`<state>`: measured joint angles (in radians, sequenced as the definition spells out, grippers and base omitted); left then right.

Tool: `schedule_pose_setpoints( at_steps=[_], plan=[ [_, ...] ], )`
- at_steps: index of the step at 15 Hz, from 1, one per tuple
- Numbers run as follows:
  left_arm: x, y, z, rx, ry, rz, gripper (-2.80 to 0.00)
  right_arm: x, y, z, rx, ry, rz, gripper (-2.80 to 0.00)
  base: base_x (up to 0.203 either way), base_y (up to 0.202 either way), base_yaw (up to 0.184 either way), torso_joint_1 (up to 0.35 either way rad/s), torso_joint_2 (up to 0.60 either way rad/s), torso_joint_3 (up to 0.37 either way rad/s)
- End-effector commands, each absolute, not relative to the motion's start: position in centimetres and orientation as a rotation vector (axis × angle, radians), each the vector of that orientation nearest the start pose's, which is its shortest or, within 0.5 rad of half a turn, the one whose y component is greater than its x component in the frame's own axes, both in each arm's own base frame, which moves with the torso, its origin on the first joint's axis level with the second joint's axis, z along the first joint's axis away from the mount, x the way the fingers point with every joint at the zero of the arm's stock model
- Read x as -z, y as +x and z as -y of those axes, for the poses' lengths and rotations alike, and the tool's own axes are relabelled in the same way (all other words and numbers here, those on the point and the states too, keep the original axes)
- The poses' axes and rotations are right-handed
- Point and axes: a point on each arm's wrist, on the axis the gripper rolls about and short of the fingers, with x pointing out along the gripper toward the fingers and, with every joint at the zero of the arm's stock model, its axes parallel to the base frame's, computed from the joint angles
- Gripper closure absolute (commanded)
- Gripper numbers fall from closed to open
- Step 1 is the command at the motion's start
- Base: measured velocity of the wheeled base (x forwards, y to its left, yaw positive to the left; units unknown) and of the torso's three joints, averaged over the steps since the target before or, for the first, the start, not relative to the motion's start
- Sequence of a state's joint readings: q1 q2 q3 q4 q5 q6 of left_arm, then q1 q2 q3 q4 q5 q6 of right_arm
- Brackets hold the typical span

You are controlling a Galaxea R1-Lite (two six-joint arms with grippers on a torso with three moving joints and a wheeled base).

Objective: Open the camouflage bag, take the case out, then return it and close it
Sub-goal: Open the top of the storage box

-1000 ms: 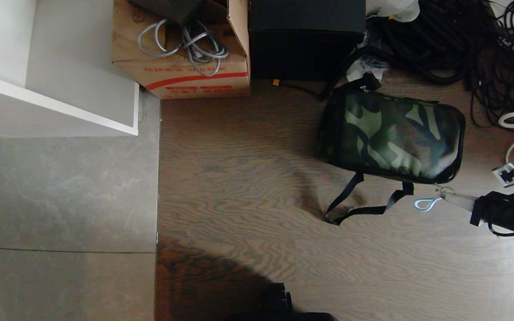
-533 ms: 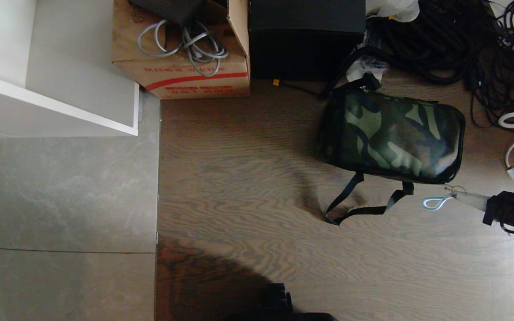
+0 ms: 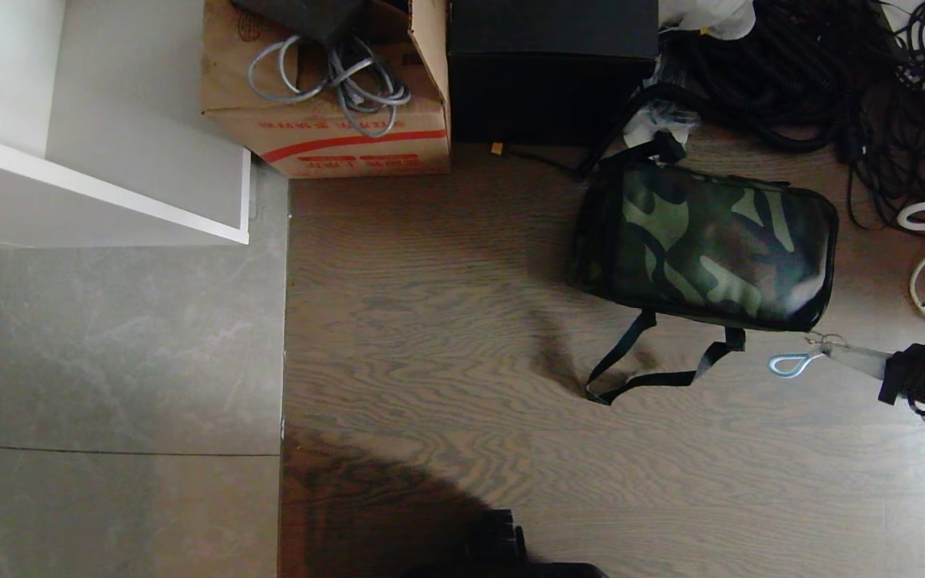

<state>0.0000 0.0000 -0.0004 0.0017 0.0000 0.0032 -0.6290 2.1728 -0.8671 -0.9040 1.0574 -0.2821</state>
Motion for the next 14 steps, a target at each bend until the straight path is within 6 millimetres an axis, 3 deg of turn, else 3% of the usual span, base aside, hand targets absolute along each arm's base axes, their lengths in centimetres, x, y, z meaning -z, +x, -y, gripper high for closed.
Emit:
schedule_pose_setpoints(
  at_steps=[1, 8, 14],
  plan=[
    [-7.6, -2.3, 0.0, 0.000, 0.003, -0.001, 0.00, -6.0, 31.2, 20.9, -0.451, 0.030, -0.203, 0.00, 0.000, 0.000, 0.000, 0.000, 0.00, 0.000],
    [-7.6, -2.3, 0.0, 0.000, 0.003, -0.001, 0.00, -6.8, 32.2, 22.3, -0.445, 0.042, -0.188, 0.00, 0.000, 0.000, 0.000, 0.000, 0.00, 0.000],
    [-7.6, -2.3, 0.0, 0.000, 0.003, 0.000, 0.00, -8.6, 33.0, 22.7, -0.447, 0.125, -0.160, 0.00, 0.000, 0.000, 0.000, 0.000, 0.00, 0.000]
  ],
)
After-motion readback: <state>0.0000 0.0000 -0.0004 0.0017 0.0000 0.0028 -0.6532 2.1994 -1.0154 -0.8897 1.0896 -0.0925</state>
